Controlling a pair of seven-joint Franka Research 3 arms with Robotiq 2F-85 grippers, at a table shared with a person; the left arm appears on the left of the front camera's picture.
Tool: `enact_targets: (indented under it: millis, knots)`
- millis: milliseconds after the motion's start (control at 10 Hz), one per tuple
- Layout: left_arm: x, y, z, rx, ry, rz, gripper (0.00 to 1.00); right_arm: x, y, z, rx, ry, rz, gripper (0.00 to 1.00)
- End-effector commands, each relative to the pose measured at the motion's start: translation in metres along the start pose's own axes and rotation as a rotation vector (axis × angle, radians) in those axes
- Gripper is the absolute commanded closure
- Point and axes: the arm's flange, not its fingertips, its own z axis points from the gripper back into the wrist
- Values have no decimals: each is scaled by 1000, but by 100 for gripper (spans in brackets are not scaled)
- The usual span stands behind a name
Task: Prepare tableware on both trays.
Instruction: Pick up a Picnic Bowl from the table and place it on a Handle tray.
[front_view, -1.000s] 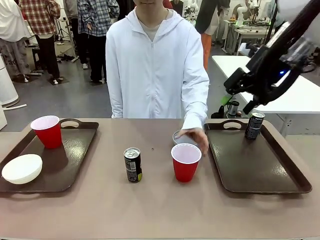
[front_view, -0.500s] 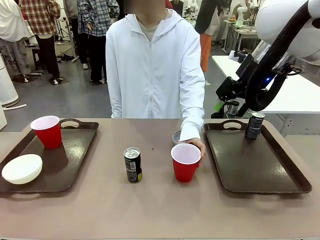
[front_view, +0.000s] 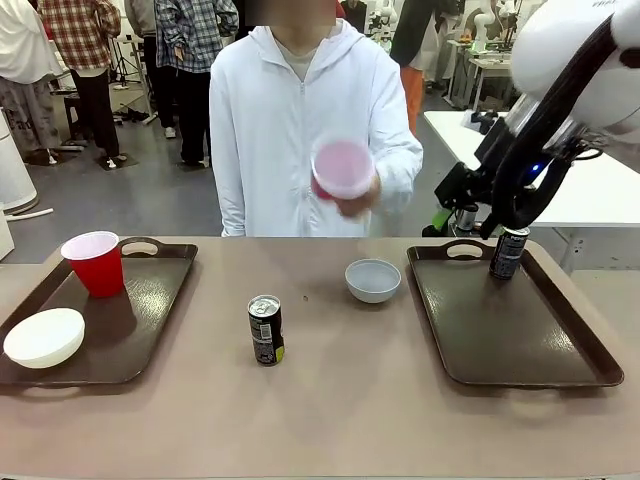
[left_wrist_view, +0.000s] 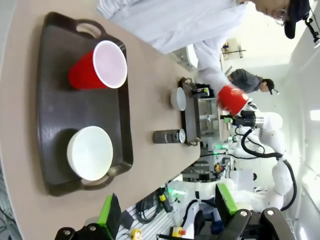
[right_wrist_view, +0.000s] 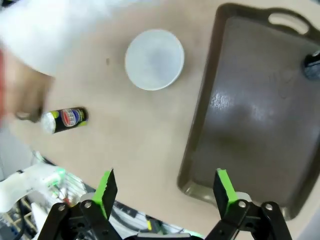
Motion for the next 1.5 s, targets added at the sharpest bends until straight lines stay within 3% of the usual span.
enact_targets:
  millis: [0,300,800,900,1000,1200,1400]
  knots:
    - [2,-2,3,-9,2,-7,0,18,0,-37,-70,27,35,0]
    - [2,-2,3,-9,2,-7,0,44,12,-88,-97,17,71,0]
    - [2,-2,3,-9,2,-7,0,78,21,-150,-268,32,122,0]
    - [2,-2,3,-9,2,-7,0,66,28,-136,-216,49,114,0]
    - [2,-2,3,-9,2,-7,0,31,31,-98,-181,77,112,0]
    - [2,-2,3,-9,2,-7,0,-64,27,-25,-84,129,146,0]
    - [2,-2,3,-9,2,-7,0,-97,6,-11,-4,128,78,0]
